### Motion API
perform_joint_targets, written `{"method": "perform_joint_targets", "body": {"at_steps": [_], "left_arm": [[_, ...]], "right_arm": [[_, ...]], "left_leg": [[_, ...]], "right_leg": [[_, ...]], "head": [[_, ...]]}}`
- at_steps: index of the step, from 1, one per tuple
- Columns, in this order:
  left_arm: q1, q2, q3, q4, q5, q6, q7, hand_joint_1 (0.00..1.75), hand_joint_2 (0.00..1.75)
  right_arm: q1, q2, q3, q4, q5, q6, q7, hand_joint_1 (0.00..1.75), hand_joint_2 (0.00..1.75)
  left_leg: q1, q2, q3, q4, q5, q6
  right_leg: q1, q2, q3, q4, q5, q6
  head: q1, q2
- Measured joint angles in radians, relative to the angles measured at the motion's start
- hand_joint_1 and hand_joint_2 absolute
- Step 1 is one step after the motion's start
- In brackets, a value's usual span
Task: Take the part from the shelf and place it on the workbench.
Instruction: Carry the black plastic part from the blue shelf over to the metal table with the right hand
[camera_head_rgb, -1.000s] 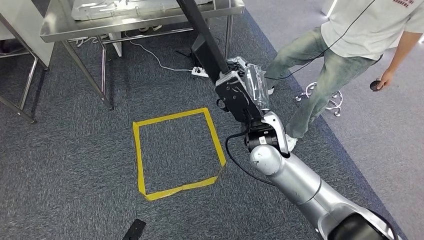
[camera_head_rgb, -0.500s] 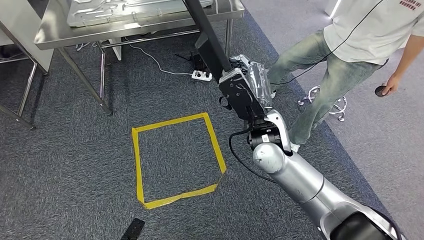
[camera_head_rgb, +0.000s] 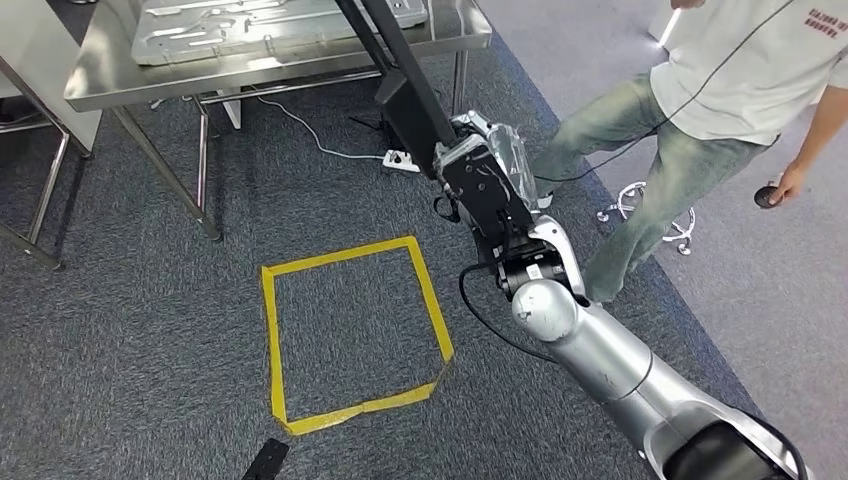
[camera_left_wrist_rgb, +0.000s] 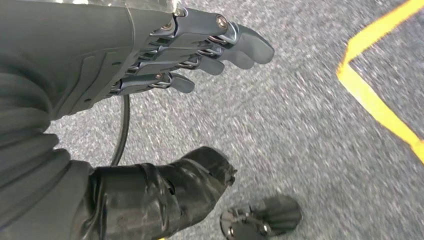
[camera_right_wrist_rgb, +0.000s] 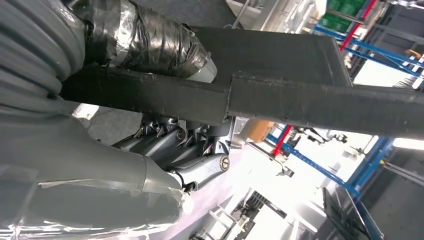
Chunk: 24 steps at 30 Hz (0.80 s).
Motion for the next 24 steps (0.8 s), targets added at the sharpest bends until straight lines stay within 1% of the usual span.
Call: {"method": "perform_joint_targets", "body": {"at_steps": [1,2,3,4,5,6,7,8,9,10,11,12,13,14,15,16,17,18,20,21,22,23,24], "left_arm": [[0.001,0.001,0.0,0.0,0.0,0.0,0.0,0.0,1.75],[0.001,0.001,0.0,0.0,0.0,0.0,0.0,0.0,1.75],[0.0,0.001,0.0,0.0,0.0,0.0,0.0,0.0,1.75],[-0.001,0.002,0.0,0.0,0.0,0.0,0.0,0.0,1.75],[-0.001,0.002,0.0,0.0,0.0,0.0,0.0,0.0,1.75],[-0.001,0.002,0.0,0.0,0.001,-0.002,0.0,0.0,1.75],[0.001,0.002,0.0,0.0,0.001,-0.003,0.0,0.0,1.75],[0.002,0.002,-0.001,0.0,0.002,-0.004,0.0,0.0,1.75],[0.004,0.002,-0.001,0.0,0.002,-0.005,0.001,0.0,1.75],[0.004,0.002,-0.002,0.0,0.003,-0.005,0.001,0.0,1.75],[0.003,0.002,-0.002,0.0,0.003,-0.005,0.002,0.0,1.75],[0.001,0.002,-0.002,0.0,0.004,-0.004,0.004,0.0,1.75],[0.0,0.002,-0.003,0.0,0.005,-0.004,0.005,0.0,1.75],[-0.001,0.002,-0.003,0.0,0.006,-0.003,0.006,0.0,1.75],[0.0,0.003,-0.003,0.0,0.007,-0.003,0.006,0.0,1.75],[0.001,0.004,-0.003,0.0,0.007,-0.003,0.006,0.0,1.75],[0.002,0.004,-0.003,0.0,0.008,-0.003,0.006,0.0,1.75],[0.002,0.003,-0.003,0.0,0.008,-0.003,0.006,0.0,1.75],[0.001,0.001,-0.003,0.0,0.008,-0.003,0.006,0.0,1.75],[0.002,0.001,-0.004,0.0,0.008,-0.003,0.006,0.0,1.75],[0.004,0.001,-0.004,0.0,0.009,-0.003,0.006,0.0,1.75],[0.005,0.001,-0.004,0.0,0.009,-0.003,0.006,0.0,1.75],[0.006,0.002,-0.004,0.0,0.009,-0.003,0.006,0.0,1.75]], "right_arm": [[-0.002,-0.002,0.0,-0.002,0.005,0.0,0.0,1.75,1.75],[-0.005,-0.004,0.0,-0.004,0.012,0.0,0.001,1.75,1.75],[-0.008,-0.006,0.0,-0.007,0.018,0.0,0.001,1.75,1.75],[-0.01,-0.007,0.0,-0.009,0.023,0.001,0.001,1.75,1.75],[-0.009,-0.008,0.0,-0.011,0.029,0.001,0.002,1.75,1.75],[-0.006,-0.011,0.0,-0.012,0.036,0.002,0.003,1.75,1.75],[-0.003,-0.013,0.0,-0.013,0.042,0.002,0.004,1.75,1.75],[-0.001,-0.016,0.0,-0.014,0.05,0.003,0.005,1.75,1.75],[-0.001,-0.019,0.001,-0.015,0.056,0.003,0.006,1.75,1.75],[-0.001,-0.021,0.001,-0.018,0.062,0.003,0.007,1.75,1.75],[-0.002,-0.023,0.001,-0.021,0.067,0.004,0.007,1.75,1.75],[-0.001,-0.024,0.001,-0.024,0.069,0.004,0.008,1.75,1.75],[0.001,-0.025,0.002,-0.026,0.071,0.005,0.008,1.75,1.75],[0.003,-0.026,0.002,-0.028,0.072,0.006,0.01,1.75,1.75],[0.005,-0.027,0.002,-0.03,0.072,0.007,0.011,1.75,1.75],[0.006,-0.028,0.002,-0.031,0.072,0.008,0.012,1.75,1.75],[0.005,-0.028,0.002,-0.033,0.073,0.009,0.013,1.75,1.75],[0.003,-0.028,0.002,-0.035,0.073,0.011,0.013,1.75,1.75],[0.003,-0.028,0.002,-0.038,0.073,0.013,0.013,1.75,1.75],[0.005,-0.028,0.002,-0.039,0.073,0.013,0.014,1.75,1.75],[0.007,-0.028,0.002,-0.038,0.073,0.013,0.014,1.75,1.75],[0.008,-0.028,0.002,-0.039,0.073,0.013,0.014,1.75,1.75],[0.009,-0.028,0.002,-0.039,0.073,0.013,0.015,1.75,1.75]], "left_leg": [[0.002,0.0,0.013,-0.008,-0.002,0.004],[0.004,0.0,0.023,-0.014,-0.004,0.007],[0.005,0.0,0.03,-0.018,-0.006,0.01],[0.005,0.0,0.034,-0.018,-0.009,0.012],[0.005,0.001,0.038,-0.018,-0.013,0.014],[0.006,0.0,0.042,-0.017,-0.017,0.014],[0.007,-0.002,0.047,-0.016,-0.023,0.012],[0.009,-0.004,0.054,-0.013,-0.029,0.009],[0.011,-0.007,0.06,-0.009,-0.037,0.005],[0.013,-0.011,0.064,-0.004,-0.045,-0.001],[0.014,-0.016,0.064,0.005,-0.053,-0.008],[0.015,-0.019,0.061,0.012,-0.06,-0.015],[0.016,-0.023,0.057,0.02,-0.065,-0.022],[0.018,-0.025,0.055,0.024,-0.069,-0.027],[0.02,-0.026,0.053,0.028,-0.072,-0.031],[0.022,-0.023,0.05,0.039,-0.079,-0.034],[0.023,-0.019,0.037,0.065,-0.091,-0.038],[0.024,-0.013,0.013,0.111,-0.112,-0.041],[0.025,-0.006,-0.057,0.235,-0.158,-0.046],[0.025,-0.006,-0.089,0.282,-0.17,-0.047],[0.024,-0.006,-0.106,0.297,-0.164,-0.045],[0.022,-0.004,-0.106,0.276,-0.141,-0.041],[0.019,0.002,-0.087,0.222,-0.103,-0.034]], "right_leg": [[-0.001,-0.002,-0.006,0.018,-0.007,0.003],[-0.001,-0.003,-0.021,0.049,-0.022,0.006],[-0.003,-0.003,-0.051,0.101,-0.044,0.008],[-0.003,-0.003,-0.09,0.163,-0.069,0.011],[-0.004,-0.003,-0.131,0.22,-0.089,0.014],[-0.007,-0.003,-0.163,0.257,-0.096,0.018],[-0.01,-0.003,-0.179,0.259,-0.085,0.022],[-0.014,-0.003,-0.177,0.225,-0.052,0.027],[-0.019,-0.003,-0.16,0.165,-0.006,0.032],[-0.024,0.004,-0.141,0.102,0.036,0.035],[-0.025,0.011,-0.124,0.049,0.055,0.034],[-0.026,0.017,-0.113,0.019,0.067,0.03],[-0.023,0.022,-0.109,0.009,0.062,0.023],[-0.02,0.019,-0.106,0.008,0.057,0.014],[-0.019,0.014,-0.102,0.009,0.063,0.007],[-0.018,0.009,-0.098,0.008,0.06,0.0],[-0.018,0.004,-0.093,0.006,0.059,-0.006],[-0.017,-0.001,-0.089,0.005,0.057,-0.011],[-0.012,-0.012,-0.085,0.004,0.053,-0.018],[-0.008,-0.017,-0.082,0.004,0.05,-0.021],[-0.005,-0.023,-0.079,0.005,0.047,-0.023],[-0.002,-0.028,-0.076,0.005,0.044,-0.024],[0.0,-0.033,-0.071,0.004,0.041,-0.024]], "head": [[0.001,0.0],[0.002,0.0],[0.003,0.0],[0.004,0.0],[0.004,0.0],[0.005,0.0],[0.005,0.0],[0.005,0.0],[0.005,0.0],[0.005,0.0],[0.005,0.0],[0.005,0.0],[0.005,0.0],[0.005,0.0],[0.005,0.0],[0.005,0.0],[0.004,0.0],[0.002,0.0],[0.0,0.0],[0.0,0.0],[0.0,0.0],[0.0,0.0],[0.0,0.0]]}}
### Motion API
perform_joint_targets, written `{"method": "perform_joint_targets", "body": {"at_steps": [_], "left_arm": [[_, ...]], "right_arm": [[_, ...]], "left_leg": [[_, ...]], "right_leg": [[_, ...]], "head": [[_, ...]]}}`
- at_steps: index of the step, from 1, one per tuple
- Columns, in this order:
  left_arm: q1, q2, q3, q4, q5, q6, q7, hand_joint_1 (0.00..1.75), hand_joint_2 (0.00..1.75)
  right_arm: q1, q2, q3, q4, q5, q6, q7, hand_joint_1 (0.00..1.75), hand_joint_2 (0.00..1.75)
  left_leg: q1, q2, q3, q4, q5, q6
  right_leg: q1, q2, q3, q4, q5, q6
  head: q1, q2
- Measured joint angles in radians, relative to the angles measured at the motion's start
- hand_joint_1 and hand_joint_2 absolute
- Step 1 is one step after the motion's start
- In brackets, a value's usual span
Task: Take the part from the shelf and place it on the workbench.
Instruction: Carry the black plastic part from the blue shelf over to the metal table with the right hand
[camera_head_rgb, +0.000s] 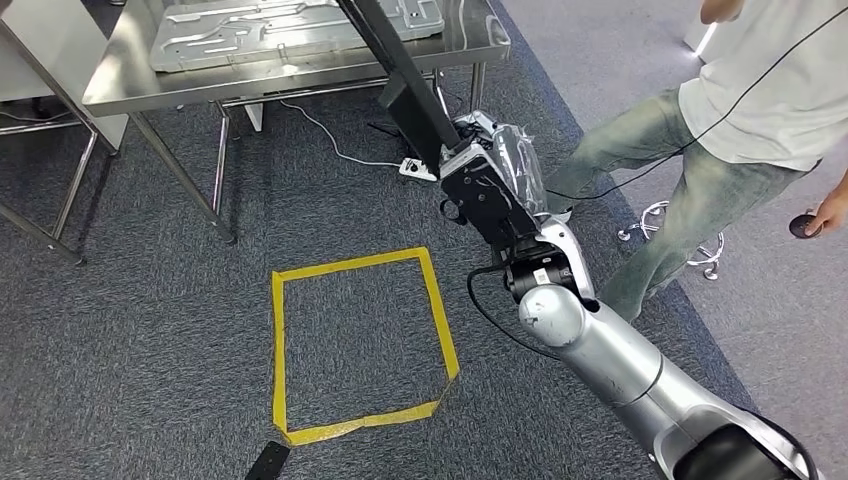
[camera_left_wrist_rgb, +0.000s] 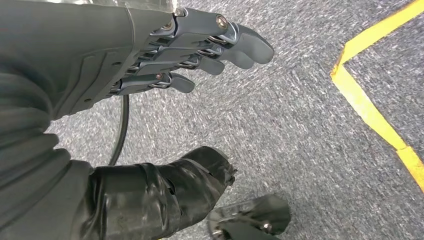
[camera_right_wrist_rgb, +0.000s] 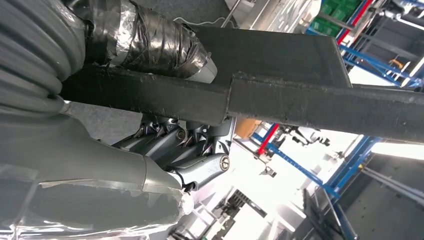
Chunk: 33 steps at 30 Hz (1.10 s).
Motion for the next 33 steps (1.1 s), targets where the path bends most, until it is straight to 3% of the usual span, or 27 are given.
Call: {"method": "perform_joint_targets", "body": {"at_steps": [2,4,6,8,10,12,13,14,15,17,19,21,22,24,26,28,29,30,32,33], "left_arm": [[-0.001,0.001,0.0,0.0,0.0,0.0,0.0,0.0,1.75],[-0.005,0.001,0.0,0.0,0.0,0.0,0.0,0.0,1.75],[-0.006,0.001,0.0,0.0,0.0,0.0,0.0,0.0,1.75],[-0.004,0.001,0.0,0.0,0.0,0.0,0.0,0.0,1.75],[-0.004,0.001,0.0,0.0,0.0,0.0,0.0,0.0,1.75],[-0.005,0.001,0.0,0.0,0.0,0.0,0.0,0.0,1.75],[-0.005,0.001,0.0,0.0,0.001,0.0,0.0,0.0,1.75],[-0.004,0.001,0.0,0.0,0.001,-0.001,0.0,0.0,1.75],[-0.003,0.001,0.0,0.0,0.001,-0.001,0.0,0.0,1.75],[-0.003,0.001,0.0,0.0,0.002,-0.002,0.0,0.0,1.75],[-0.004,0.001,0.0,0.0,0.002,-0.002,0.0,0.0,1.75],[-0.002,0.002,0.0,0.0,0.001,-0.001,0.001,0.0,1.75],[0.0,0.003,0.0,0.0,0.001,0.0,0.002,0.0,1.75],[0.003,0.004,-0.001,0.0,0.0,0.0,0.004,0.0,1.75],[0.0,0.004,-0.001,-0.001,0.0,0.001,0.006,0.0,1.75],[-0.002,0.004,-0.001,-0.001,0.002,0.003,0.012,0.0,1.75],[-0.002,0.004,-0.002,-0.001,0.004,0.003,0.014,0.0,1.75],[-0.001,0.004,-0.002,-0.001,0.004,0.003,0.015,0.0,1.75],[-0.002,0.006,-0.002,-0.001,0.005,0.003,0.015,0.0,1.75],[-0.003,0.006,-0.002,-0.001,0.005,0.003,0.015,0.0,1.75]], "right_arm": [[-0.001,0.0,0.0,-0.001,0.0,0.0,0.0,1.75,1.75],[-0.001,0.0,0.0,-0.002,0.0,0.0,0.0,1.75,1.75],[0.0,0.0,0.0,-0.002,0.0,0.0,0.0,1.75,1.75],[0.0,-0.001,0.0,-0.003,0.0,-0.001,0.0,1.75,1.75],[0.0,-0.001,0.0,-0.004,0.0,-0.001,0.0,1.75,1.75],[0.004,-0.002,0.0,-0.005,0.0,-0.001,0.0,1.75,1.75],[0.006,-0.002,0.0,-0.005,0.0,-0.001,0.0,1.75,1.75],[0.008,-0.003,0.0,-0.005,0.0,-0.001,0.001,1.75,1.75],[0.009,-0.003,0.0,-0.005,0.0,0.0,0.001,1.75,1.75],[0.008,-0.003,0.0,-0.005,0.001,0.0,0.001,1.75,1.75],[0.005,-0.003,0.0,-0.006,0.002,0.005,0.001,1.75,1.75],[0.004,-0.003,0.0,-0.007,0.002,0.017,0.002,1.75,1.75],[0.003,-0.003,0.0,-0.007,0.002,0.023,0.003,1.75,1.75],[-0.001,-0.003,0.0,-0.008,-0.001,0.032,0.007,1.75,1.75],[-0.006,-0.002,0.0,-0.007,-0.018,0.046,0.038,1.75,1.75],[-0.01,0.0,0.001,0.001,-0.041,0.057,0.086,1.75,1.75],[-0.011,0.001,0.001,0.008,-0.045,0.055,0.101,1.75,1.75],[-0.014,0.004,0.002,0.017,-0.041,0.046,0.107,1.75,1.75],[-0.026,0.014,0.003,0.033,-0.017,0.016,0.106,1.75,1.75],[-0.034,0.018,0.003,0.038,0.002,-0.003,0.106,1.75,1.75]], "left_leg": [[-0.014,0.034,0.052,-0.129,0.062,0.015],[-0.026,0.059,0.075,-0.191,0.077,0.025],[-0.027,0.048,0.081,-0.202,0.083,0.031],[-0.022,0.032,0.092,-0.217,0.096,0.037],[-0.018,0.018,0.098,-0.225,0.101,0.042],[-0.017,0.0,0.098,-0.224,0.101,0.046],[-0.017,-0.012,0.097,-0.223,0.101,0.046],[-0.016,-0.023,0.097,-0.22,0.1,0.045],[-0.014,-0.035,0.097,-0.216,0.098,0.043],[-0.011,-0.056,0.094,-0.203,0.091,0.033],[-0.008,-0.073,0.084,-0.191,0.087,0.022],[-0.005,-0.089,0.074,-0.189,0.09,0.01],[-0.003,-0.086,0.07,-0.187,0.09,0.005],[-0.003,-0.053,0.05,-0.149,0.066,-0.005],[-0.001,-0.017,-0.001,-0.045,0.015,-0.013],[0.003,-0.01,-0.048,0.045,-0.011,-0.016],[0.003,-0.01,-0.051,0.047,0.0,-0.015],[0.003,-0.009,-0.037,0.015,0.024,-0.012],[-0.002,-0.002,0.023,-0.104,0.078,-0.002],[-0.006,0.003,0.049,-0.154,0.092,0.003]], "right_leg": [[0.003,-0.011,0.009,-0.001,-0.006,0.002],[0.005,-0.023,0.013,-0.003,-0.01,0.008],[0.007,-0.037,0.016,-0.004,-0.015,0.018],[0.005,-0.027,0.013,0.012,-0.031,0.027],[0.003,-0.001,-0.022,0.094,-0.079,0.033],[0.001,0.011,-0.083,0.219,-0.133,0.039],[-0.001,0.013,-0.102,0.254,-0.139,0.042],[-0.003,0.014,-0.103,0.251,-0.124,0.045],[-0.006,0.017,-0.083,0.209,-0.093,0.047],[-0.014,0.043,-0.022,0.084,-0.037,0.05],[-0.016,0.067,0.011,0.017,-0.023,0.044],[-0.011,0.06,0.014,0.011,-0.023,0.03],[-0.01,0.05,0.014,0.008,-0.02,0.022],[-0.011,0.037,0.018,-0.001,-0.015,0.01],[-0.008,0.024,0.021,-0.004,-0.016,0.004],[-0.004,0.012,0.021,-0.004,-0.018,-0.001],[-0.003,0.008,0.022,-0.004,-0.02,-0.002],[-0.002,0.005,0.022,-0.004,-0.021,-0.002],[-0.001,0.002,0.023,-0.004,-0.022,0.0],[0.0,0.001,0.023,-0.004,-0.024,0.003]], "head": [[0.0,0.0],[0.001,0.0],[0.001,0.0],[0.002,0.0],[0.005,0.0],[0.007,0.0],[0.007,0.0],[0.007,0.0],[0.007,0.0],[0.007,0.0],[0.007,0.0],[0.006,0.0],[0.006,0.0],[0.002,0.0],[-0.005,0.0],[-0.007,0.0],[-0.007,0.0],[-0.007,0.0],[-0.007,0.0],[-0.007,0.0]]}}
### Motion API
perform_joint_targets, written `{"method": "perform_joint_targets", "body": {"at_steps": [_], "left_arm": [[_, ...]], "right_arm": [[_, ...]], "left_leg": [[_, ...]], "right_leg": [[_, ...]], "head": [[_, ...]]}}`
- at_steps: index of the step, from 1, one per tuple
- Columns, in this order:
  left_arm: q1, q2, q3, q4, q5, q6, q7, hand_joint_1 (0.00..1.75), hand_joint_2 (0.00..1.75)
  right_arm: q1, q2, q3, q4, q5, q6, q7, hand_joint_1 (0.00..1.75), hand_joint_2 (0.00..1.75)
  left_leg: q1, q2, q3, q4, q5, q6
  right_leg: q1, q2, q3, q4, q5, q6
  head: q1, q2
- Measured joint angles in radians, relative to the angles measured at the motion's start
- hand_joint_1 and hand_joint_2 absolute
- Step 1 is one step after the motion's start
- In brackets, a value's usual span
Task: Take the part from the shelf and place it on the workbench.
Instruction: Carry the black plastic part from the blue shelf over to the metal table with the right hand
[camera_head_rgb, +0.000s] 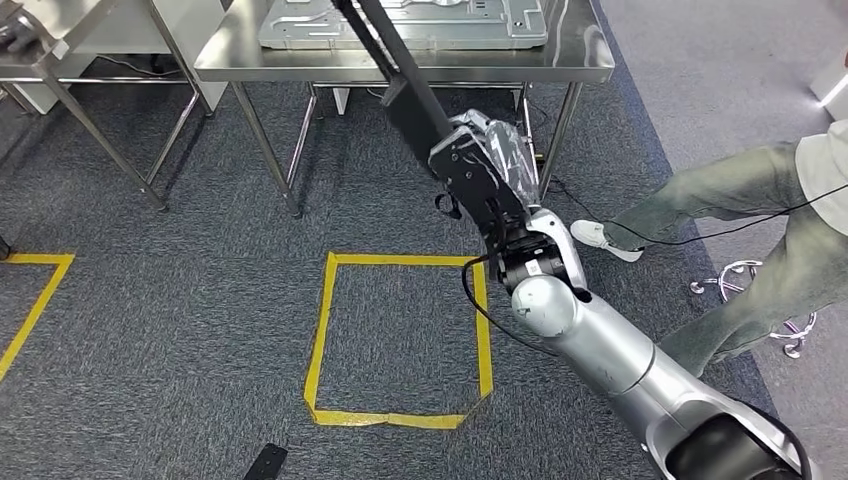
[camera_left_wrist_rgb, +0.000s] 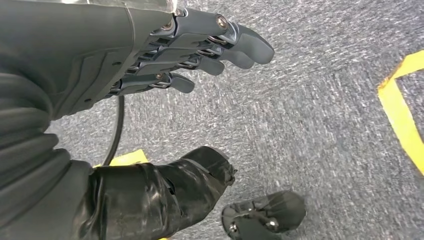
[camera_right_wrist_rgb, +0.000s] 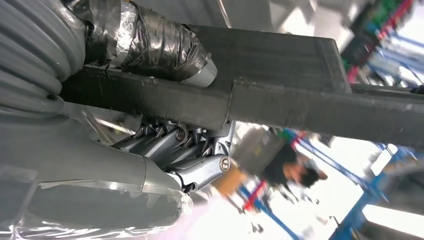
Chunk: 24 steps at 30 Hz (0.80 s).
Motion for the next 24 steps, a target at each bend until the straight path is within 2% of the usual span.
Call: {"method": "perform_joint_targets", "body": {"at_steps": [1,3,5,6,8,9,10,11,12,14,15,16,18,21,22,24], "left_arm": [[-0.002,0.0,0.0,0.0,0.0,0.0,0.0,0.0,1.75],[-0.002,0.001,0.0,0.0,0.0,0.0,0.0,0.0,1.75],[0.001,0.002,0.0,0.0,0.0,0.0,-0.003,0.0,1.75],[0.002,0.003,0.0,0.0,0.0,0.0,-0.005,0.0,1.75],[0.001,0.002,0.0,0.0,-0.001,0.0,-0.009,0.0,1.75],[0.001,0.002,0.0,0.0,0.0,0.0,-0.011,0.0,1.75],[0.002,0.002,0.0,0.0,0.0,0.0,-0.012,0.0,1.75],[0.003,0.002,0.0,0.0,0.001,0.0,-0.013,0.0,1.75],[0.005,0.002,0.0,0.0,0.001,0.0,-0.014,0.0,1.75],[0.008,0.0,0.0,0.0,0.001,-0.001,-0.016,0.0,1.75],[0.007,-0.001,0.0,0.0,0.001,-0.001,-0.016,0.0,1.75],[0.007,-0.002,0.0,0.0,0.001,-0.001,-0.017,0.0,1.75],[0.005,-0.002,0.0,0.0,0.001,-0.001,-0.017,0.0,1.75],[0.007,-0.002,-0.001,0.0,0.001,-0.001,-0.018,0.0,1.75],[0.007,-0.003,-0.001,0.0,0.001,-0.001,-0.018,0.0,1.75],[0.007,-0.005,-0.001,0.0,0.002,-0.001,-0.018,0.0,1.75]], "right_arm": [[-0.006,0.002,0.0,0.003,0.023,-0.02,0.001,1.75,1.75],[-0.011,0.003,0.0,0.005,0.068,-0.051,0.006,1.75,1.75],[-0.009,0.002,0.0,0.006,0.098,-0.066,0.011,1.75,1.75],[-0.008,0.001,0.0,0.005,0.108,-0.07,0.013,1.75,1.75],[-0.005,-0.001,0.0,0.005,0.122,-0.078,0.018,1.75,1.75],[-0.002,-0.003,0.0,0.005,0.127,-0.081,0.022,1.75,1.75],[0.004,-0.006,0.0,0.005,0.134,-0.083,0.026,1.75,1.75],[0.01,-0.009,0.0,0.004,0.139,-0.084,0.031,1.75,1.75],[0.016,-0.014,0.0,0.004,0.145,-0.084,0.035,1.75,1.75],[0.021,-0.021,-0.001,0.0,0.157,-0.083,0.043,1.75,1.75],[0.019,-0.024,-0.002,-0.003,0.161,-0.082,0.046,1.75,1.75],[0.018,-0.026,-0.003,-0.007,0.166,-0.082,0.049,1.75,1.75],[0.018,-0.03,-0.006,-0.017,0.178,-0.08,0.058,1.75,1.75],[0.021,-0.04,-0.014,-0.027,0.187,-0.075,0.075,1.75,1.75],[0.021,-0.042,-0.018,-0.03,0.188,-0.074,0.079,1.75,1.75],[0.02,-0.046,-0.026,-0.035,0.188,-0.073,0.083,1.75,1.75]], "left_leg": [[-0.005,0.004,0.017,-0.031,0.003,0.005],[-0.012,0.003,0.027,-0.048,-0.003,0.013],[-0.009,0.001,0.042,-0.062,-0.002,0.021],[-0.006,0.0,0.053,-0.069,-0.003,0.027],[-0.005,0.0,0.069,-0.075,-0.011,0.036],[-0.005,0.0,0.075,-0.073,-0.018,0.041],[-0.005,-0.002,0.081,-0.072,-0.025,0.042],[-0.005,-0.004,0.088,-0.07,-0.033,0.042],[-0.004,-0.008,0.097,-0.067,-0.041,0.041],[-0.002,-0.013,0.115,-0.059,-0.062,0.035],[-0.004,-0.016,0.119,-0.051,-0.074,0.029],[-0.005,-0.018,0.121,-0.046,-0.084,0.023],[-0.006,-0.02,0.122,-0.043,-0.096,0.012],[-0.001,-0.015,0.123,-0.027,-0.111,0.0],[0.001,-0.012,0.103,0.011,-0.122,-0.005],[0.004,-0.007,0.021,0.136,-0.147,-0.011]], "right_leg": [[0.0,-0.001,0.001,-0.001,-0.001,0.004],[0.0,-0.003,0.003,-0.005,-0.005,0.015],[-0.002,-0.001,0.005,0.0,-0.011,0.026],[-0.002,0.003,-0.004,0.022,-0.021,0.029],[-0.002,0.012,-0.057,0.122,-0.058,0.033],[-0.002,0.014,-0.097,0.187,-0.079,0.035],[-0.003,0.015,-0.133,0.238,-0.086,0.036],[-0.004,0.015,-0.156,0.26,-0.077,0.038],[-0.005,0.015,-0.159,0.245,-0.05,0.04],[-0.009,0.016,-0.121,0.136,0.027,0.041],[-0.009,0.018,-0.095,0.078,0.049,0.04],[-0.008,0.02,-0.076,0.041,0.056,0.036],[-0.003,0.025,-0.063,0.02,0.041,0.025],[-0.004,0.026,-0.047,0.014,0.027,0.006],[-0.006,0.026,-0.036,0.01,0.022,0.0],[-0.004,0.025,-0.016,0.007,0.006,-0.005]], "head": [[0.0,0.0],[0.001,0.0],[0.001,0.0],[0.003,0.0],[0.006,0.0],[0.007,0.0],[0.008,0.0],[0.008,0.0],[0.009,0.0],[0.009,0.0],[0.01,0.0],[0.01,0.0],[0.01,0.0],[0.007,0.0],[0.005,0.0],[0.002,0.0]]}}
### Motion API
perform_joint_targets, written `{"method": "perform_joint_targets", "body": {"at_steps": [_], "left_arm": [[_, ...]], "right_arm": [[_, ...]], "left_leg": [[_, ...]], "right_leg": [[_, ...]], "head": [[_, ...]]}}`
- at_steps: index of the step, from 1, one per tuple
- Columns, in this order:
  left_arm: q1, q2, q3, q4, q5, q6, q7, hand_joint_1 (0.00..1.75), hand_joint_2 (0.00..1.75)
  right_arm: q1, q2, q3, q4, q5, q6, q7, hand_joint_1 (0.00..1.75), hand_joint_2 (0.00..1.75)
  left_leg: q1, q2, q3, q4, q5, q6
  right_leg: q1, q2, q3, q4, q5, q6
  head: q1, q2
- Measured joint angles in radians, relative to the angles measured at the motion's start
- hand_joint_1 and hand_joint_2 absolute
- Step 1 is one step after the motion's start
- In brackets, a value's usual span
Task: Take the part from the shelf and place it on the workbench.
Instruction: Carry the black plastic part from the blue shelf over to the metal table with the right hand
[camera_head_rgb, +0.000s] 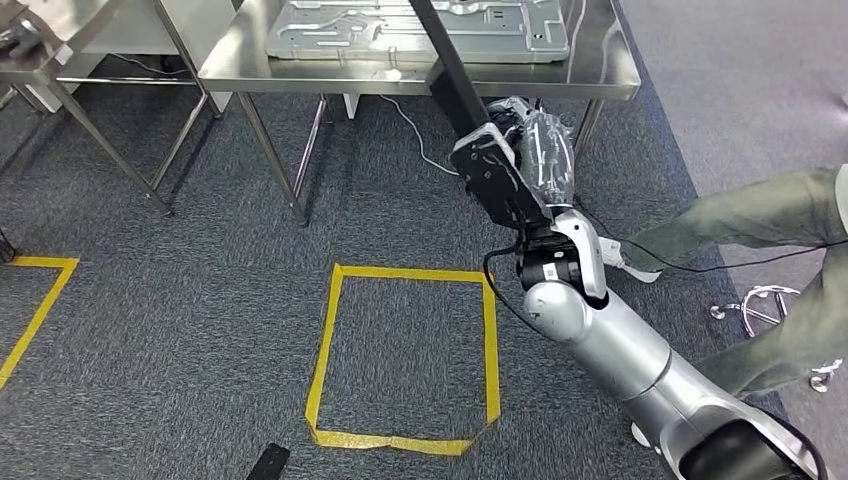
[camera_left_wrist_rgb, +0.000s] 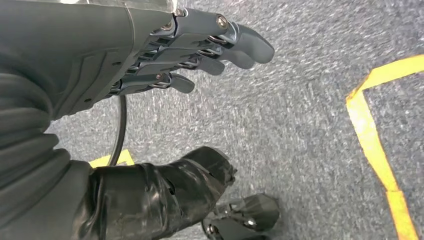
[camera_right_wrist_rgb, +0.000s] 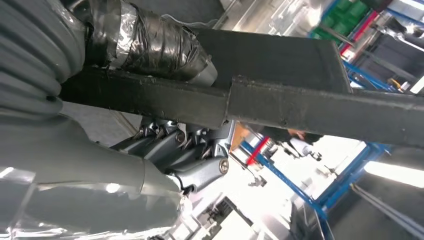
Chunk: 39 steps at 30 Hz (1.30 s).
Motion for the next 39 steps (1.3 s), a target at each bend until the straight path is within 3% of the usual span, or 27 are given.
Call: {"method": "perform_joint_targets", "body": {"at_steps": [2,3,4,6,7,8,10,12,14,16,17,18,19,21,23,28,30,32,33,34,35,37,39], "left_arm": [[0.003,0.0,0.0,0.0,0.001,0.0,0.0,0.0,1.75],[0.005,0.0,0.0,0.0,0.002,0.001,0.001,0.0,1.75],[0.006,0.0,0.0,0.0,0.002,0.001,0.001,0.0,1.75],[0.006,0.0,0.0,0.0,0.002,0.004,0.001,0.0,1.75],[0.005,0.0,0.0,0.0,0.001,0.006,0.002,0.0,1.75],[0.004,0.0,0.0,0.0,0.001,0.008,0.002,0.0,1.75],[0.003,0.0,0.0,0.0,0.001,0.012,0.003,0.0,1.75],[0.004,0.001,-0.001,0.0,0.001,0.015,0.003,0.0,1.75],[0.004,0.0,-0.001,0.0,0.0,0.016,0.002,0.0,1.75],[0.002,0.0,0.0,0.0,0.0,0.017,0.002,0.0,1.75],[0.001,0.0,0.0,0.0,0.0,0.017,0.003,0.0,1.75],[0.001,0.0,0.0,0.0,0.0,0.017,0.003,0.0,1.75],[0.002,-0.001,0.0,0.0,0.0,0.016,0.004,0.0,1.75],[0.003,-0.003,0.0,0.0,0.0,0.017,0.005,0.0,1.75],[0.0,-0.004,0.0,0.0,0.0,0.017,0.005,0.0,1.75],[0.0,-0.004,-0.001,0.0,-0.001,0.015,0.005,0.0,1.75],[-0.001,-0.005,-0.001,0.0,-0.001,0.012,0.005,0.0,1.75],[-0.001,-0.006,-0.001,0.0,-0.001,0.01,0.005,0.0,1.75],[0.0,-0.006,-0.001,0.0,-0.001,0.01,0.005,0.0,1.75],[0.001,-0.006,-0.001,0.0,-0.001,0.01,0.005,0.0,1.75],[0.002,-0.006,-0.001,0.0,-0.001,0.01,0.005,0.0,1.75],[0.001,-0.006,-0.001,0.0,-0.001,0.01,0.005,0.0,1.75],[-0.001,-0.006,-0.001,0.0,-0.001,0.008,0.005,0.0,1.75]], "right_arm": [[0.002,-0.005,-0.004,-0.002,0.0,0.001,0.002,1.75,1.75],[0.004,-0.008,-0.005,-0.002,0.0,0.002,0.005,1.75,1.75],[0.007,-0.01,-0.007,-0.002,0.0,0.003,0.007,1.75,1.75],[0.009,-0.014,-0.013,-0.003,0.0,0.004,0.011,1.75,1.75],[0.008,-0.015,-0.016,-0.005,0.0,0.004,0.012,1.75,1.75],[0.007,-0.017,-0.019,-0.006,0.0,0.003,0.013,1.75,1.75],[0.01,-0.021,-0.023,-0.008,0.0,0.002,0.014,1.75,1.75],[0.016,-0.026,-0.027,-0.01,0.0,0.002,0.015,1.75,1.75],[0.018,-0.032,-0.033,-0.012,0.0,0.002,0.016,1.75,1.75],[0.021,-0.036,-0.038,-0.013,0.0,0.002,0.016,1.75,1.75],[0.026,-0.038,-0.039,-0.013,0.0,0.002,0.016,1.75,1.75],[0.031,-0.039,-0.039,-0.013,0.0,0.002,0.016,1.75,1.75],[0.035,-0.041,-0.039,-0.013,0.0,0.002,0.016,1.75,1.75],[0.037,-0.045,-0.041,-0.013,0.0,0.002,0.016,1.75,1.75],[0.035,-0.047,-0.043,-0.014,0.0,0.002,0.016,1.75,1.75],[0.036,-0.049,-0.046,-0.019,0.0,0.002,0.016,1.75,1.75],[0.035,-0.051,-0.047,-0.022,0.0,0.003,0.016,1.75,1.75],[0.035,-0.051,-0.047,-0.024,0.0,0.004,0.016,1.75,1.75],[0.035,-0.051,-0.047,-0.024,0.0,0.004,0.016,1.75,1.75],[0.036,-0.051,-0.047,-0.024,0.0,0.004,0.016,1.75,1.75],[0.036,-0.051,-0.047,-0.024,0.0,0.004,0.017,1.75,1.75],[0.036,-0.051,-0.047,-0.025,0.0,0.005,0.017,1.75,1.75],[0.035,-0.051,-0.047,-0.026,0.001,0.005,0.017,1.75,1.75]], "left_leg": [[0.001,0.001,-0.091,0.107,-0.005,-0.001],[0.001,0.001,-0.116,0.117,0.014,0.0],[0.001,0.001,-0.122,0.089,0.054,0.004],[-0.004,0.002,-0.087,-0.041,0.154,0.017],[-0.01,0.003,-0.062,-0.102,0.185,0.025],[-0.015,0.004,-0.043,-0.141,0.193,0.032],[-0.023,0.004,-0.026,-0.169,0.178,0.041],[-0.018,0.003,-0.009,-0.189,0.173,0.046],[-0.014,0.003,0.012,-0.205,0.166,0.055],[-0.015,0.002,0.029,-0.207,0.153,0.063],[-0.015,0.002,0.038,-0.207,0.145,0.065],[-0.015,0.0,0.047,-0.206,0.136,0.065],[-0.014,-0.002,0.057,-0.203,0.127,0.064],[-0.012,-0.007,0.074,-0.194,0.105,0.058],[-0.013,-0.011,0.077,-0.18,0.086,0.048],[-0.012,-0.008,0.063,-0.154,0.062,0.023],[-0.007,-0.002,0.017,-0.064,0.02,0.012],[-0.003,0.0,-0.056,0.06,-0.021,0.005],[-0.002,0.0,-0.082,0.093,-0.022,0.004],[-0.001,0.0,-0.09,0.091,-0.004,0.004],[-0.001,0.0,-0.079,0.052,0.031,0.006],[-0.002,0.002,-0.024,-0.079,0.105,0.011],[-0.008,0.003,0.014,-0.163,0.133,0.018]], "right_leg": [[0.003,0.0,0.025,0.0,-0.02,-0.001],[0.004,0.0,0.039,0.0,-0.031,0.0],[0.005,0.001,0.056,-0.001,-0.043,0.0],[0.006,0.001,0.089,-0.004,-0.066,0.004],[0.006,0.001,0.101,-0.009,-0.076,0.008],[0.005,0.002,0.108,-0.015,-0.081,0.013],[0.002,0.003,0.115,-0.03,-0.086,0.023],[0.0,0.001,0.123,-0.034,-0.095,0.032],[0.001,0.0,0.09,0.032,-0.122,0.038],[0.001,0.0,0.002,0.168,-0.156,0.041],[0.0,-0.001,-0.045,0.224,-0.159,0.043],[-0.002,-0.001,-0.076,0.246,-0.144,0.045],[-0.003,-0.001,-0.089,0.231,-0.111,0.047],[-0.008,0.0,-0.07,0.119,-0.014,0.05],[-0.009,0.001,-0.041,0.029,0.037,0.048],[-0.007,0.004,-0.032,-0.002,0.033,0.022],[-0.008,0.003,-0.024,-0.007,0.031,0.015],[-0.007,0.002,-0.019,-0.008,0.025,0.011],[-0.006,0.002,-0.015,-0.008,0.022,0.01],[-0.006,0.002,-0.011,-0.008,0.019,0.011],[-0.006,0.002,-0.005,-0.008,0.016,0.012],[-0.006,0.003,0.006,-0.008,0.008,0.017],[-0.004,0.003,0.011,-0.01,0.004,0.025]], "head": [[0.0,0.0],[0.0,0.0],[0.0,0.0],[0.001,0.0],[0.002,0.0],[0.002,0.0],[0.001,0.0],[0.003,0.0],[0.005,0.0],[0.006,0.0],[0.007,0.0],[0.007,0.0],[0.008,0.0],[0.009,0.0],[0.009,0.0],[0.005,0.0],[0.003,0.0],[0.003,0.0],[0.003,0.0],[0.003,0.0],[0.003,0.0],[0.003,0.0],[0.003,0.0]]}}
